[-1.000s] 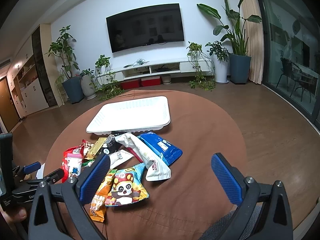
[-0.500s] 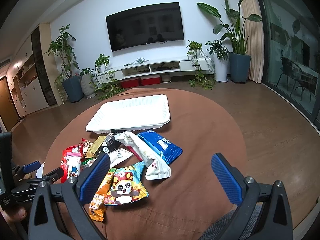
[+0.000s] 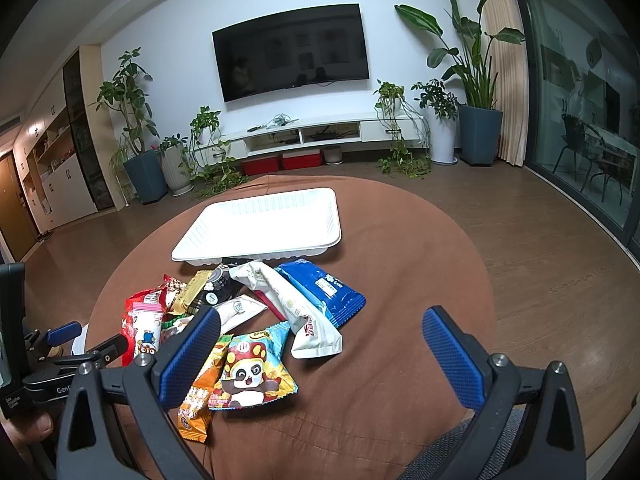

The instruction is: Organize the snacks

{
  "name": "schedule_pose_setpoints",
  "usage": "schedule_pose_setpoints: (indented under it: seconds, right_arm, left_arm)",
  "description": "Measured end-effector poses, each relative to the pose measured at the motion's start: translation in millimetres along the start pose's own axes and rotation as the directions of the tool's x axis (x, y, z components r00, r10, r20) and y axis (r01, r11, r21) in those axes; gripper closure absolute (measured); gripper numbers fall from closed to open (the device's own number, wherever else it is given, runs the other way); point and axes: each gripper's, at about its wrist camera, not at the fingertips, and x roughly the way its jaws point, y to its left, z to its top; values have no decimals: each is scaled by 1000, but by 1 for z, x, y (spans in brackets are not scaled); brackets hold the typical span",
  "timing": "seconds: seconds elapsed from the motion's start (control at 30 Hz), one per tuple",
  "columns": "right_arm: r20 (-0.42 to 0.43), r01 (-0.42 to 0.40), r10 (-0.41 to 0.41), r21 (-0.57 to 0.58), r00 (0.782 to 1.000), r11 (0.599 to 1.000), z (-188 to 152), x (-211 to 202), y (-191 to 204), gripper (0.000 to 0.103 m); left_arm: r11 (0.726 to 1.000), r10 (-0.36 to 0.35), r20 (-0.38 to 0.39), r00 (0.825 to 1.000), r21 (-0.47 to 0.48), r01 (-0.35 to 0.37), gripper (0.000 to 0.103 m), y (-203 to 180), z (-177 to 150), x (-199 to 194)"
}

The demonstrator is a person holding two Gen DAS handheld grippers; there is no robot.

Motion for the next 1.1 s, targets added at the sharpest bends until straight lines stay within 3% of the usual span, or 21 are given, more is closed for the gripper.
schedule_pose_setpoints:
  seconds: [0.23, 0.37, 0.53, 0.6, 0.7, 0.77, 0.93, 1.07, 1.1]
  right_arm:
    - [1, 1, -1, 0, 1000, 1000, 0, 0, 0, 0]
    - [1, 2, -2, -6, 1000, 1000, 0, 2, 0, 0]
    - [-7, -11, 11, -10, 1000, 1000, -2, 4, -1, 0]
    - [-12, -18, 18, -19, 1000, 1000, -3, 6, 1, 0]
    - [-15, -25, 25, -31, 1000, 999, -4, 8, 2, 0]
    - [-18, -31, 31, -35, 999, 999, -4, 9, 3, 0]
    - [-24, -30, 29, -36, 999, 999, -4, 12, 0, 0]
    - [-42, -42, 40, -38, 998, 998, -5, 19, 2, 0]
    - [-45, -44, 42, -43, 998, 998, -5, 20, 3, 0]
  left_arm:
    - [1000, 6, 4, 1000, -26, -5, 0, 16, 3, 3]
    - [991, -97, 16, 995, -86, 98, 0, 40, 4, 3]
    - [997, -69, 32, 997, 48, 68, 0, 37, 0, 3]
    - [996, -60, -4, 998, 72, 60, 0, 32, 0, 6]
    - [994, -87, -111, 990, -73, 79, 0, 42, 6, 24]
    - [991, -96, -141, 985, -110, 81, 1, 48, 6, 34]
    - [992, -102, -156, 982, -95, 87, 4, 54, 11, 48]
    - [994, -111, -177, 978, -24, 108, 5, 34, 18, 59]
    - [994, -109, -180, 978, -10, 109, 11, 28, 19, 63]
